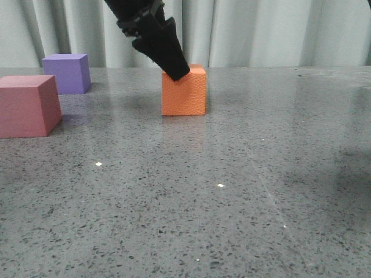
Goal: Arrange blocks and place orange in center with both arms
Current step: 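Lower the left gripper over the orange cube and grasp it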
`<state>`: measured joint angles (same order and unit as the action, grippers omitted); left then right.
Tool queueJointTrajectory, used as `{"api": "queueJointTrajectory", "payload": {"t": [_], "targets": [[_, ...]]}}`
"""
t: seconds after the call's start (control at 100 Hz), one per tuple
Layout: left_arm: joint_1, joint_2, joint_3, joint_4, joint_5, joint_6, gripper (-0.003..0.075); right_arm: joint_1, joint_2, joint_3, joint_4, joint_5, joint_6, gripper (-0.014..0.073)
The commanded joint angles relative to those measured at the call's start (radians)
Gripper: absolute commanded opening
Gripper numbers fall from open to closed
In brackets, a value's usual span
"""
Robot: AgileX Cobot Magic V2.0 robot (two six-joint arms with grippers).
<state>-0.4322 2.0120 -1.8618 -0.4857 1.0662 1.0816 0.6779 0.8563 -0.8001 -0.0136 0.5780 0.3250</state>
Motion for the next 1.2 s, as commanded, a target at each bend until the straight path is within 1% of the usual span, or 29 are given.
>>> {"api": "queueJointTrajectory", "payload": {"t": [0.0,0.63,0.68,0.75,0.87,1.01,1.09,1.19], "targets": [[-0.012,-0.043,-0.033,-0.046,-0.047,0.000,0.0558,-0.002,-0.012,-0.023,0.001,-0.065,-0.011,0.0594],[-0.012,-0.017,-0.033,-0.046,-0.046,0.018,0.0547,-0.002,-0.012,-0.023,0.002,-0.058,-0.011,0.0594],[-0.012,-0.017,-0.033,-0.046,-0.046,0.018,0.0526,-0.002,-0.012,-0.023,0.002,-0.058,-0.011,0.0594],[-0.012,-0.017,-0.033,-0.046,-0.046,0.018,0.0474,-0.002,-0.012,-0.023,0.002,-0.058,-0.011,0.0594],[-0.012,-0.017,-0.033,-0.047,-0.046,0.018,0.0330,-0.002,-0.012,-0.023,0.002,-0.058,-0.011,0.0594],[-0.012,-0.017,-0.033,-0.047,-0.046,0.018,0.0193,-0.002,-0.012,-0.023,0.002,-0.058,-0.011,0.0594],[-0.010,-0.017,-0.035,-0.047,-0.046,0.018,0.0150,-0.002,-0.012,-0.023,0.002,-0.058,-0.011,0.0594],[-0.010,-0.028,-0.035,-0.047,-0.046,0.018,0.0146,-0.002,-0.012,-0.023,0.002,-0.058,-0.011,0.0594]]}}
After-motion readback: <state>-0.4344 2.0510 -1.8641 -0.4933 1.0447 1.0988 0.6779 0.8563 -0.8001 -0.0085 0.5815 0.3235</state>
